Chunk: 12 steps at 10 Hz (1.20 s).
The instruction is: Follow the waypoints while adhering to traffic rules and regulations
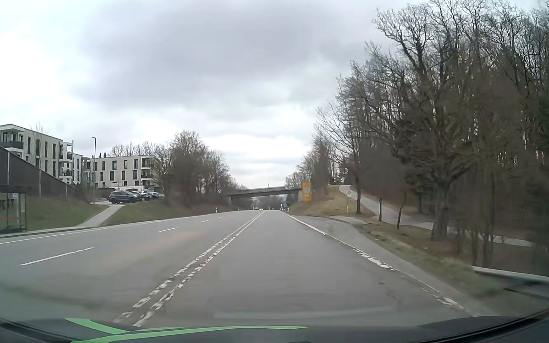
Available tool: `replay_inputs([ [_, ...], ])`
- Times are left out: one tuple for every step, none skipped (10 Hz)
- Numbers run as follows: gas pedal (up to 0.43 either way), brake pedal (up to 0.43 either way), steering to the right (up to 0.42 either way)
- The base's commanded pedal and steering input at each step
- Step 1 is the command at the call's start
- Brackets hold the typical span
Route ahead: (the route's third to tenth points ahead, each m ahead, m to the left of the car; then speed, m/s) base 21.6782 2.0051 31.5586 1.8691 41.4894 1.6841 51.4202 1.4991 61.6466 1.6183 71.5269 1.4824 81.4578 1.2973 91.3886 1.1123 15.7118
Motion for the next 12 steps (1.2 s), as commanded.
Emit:
replay_inputs([
  [0.000, 0.000, 0.000],
  [0.000, 0.000, 0.000],
  [0.000, 0.000, 0.000],
  [0.000, 0.000, 0.000],
  [0.000, 0.000, 0.000],
  [0.000, 0.000, 0.000],
  [0.000, 0.000, 0.000],
  [0.000, 0.000, 0.000],
  [0.000, 0.000, 0.000],
  [0.000, 0.000, 0.000],
  [0.008, 0.000, -0.001],
  [0.020, 0.000, 0.000],
])
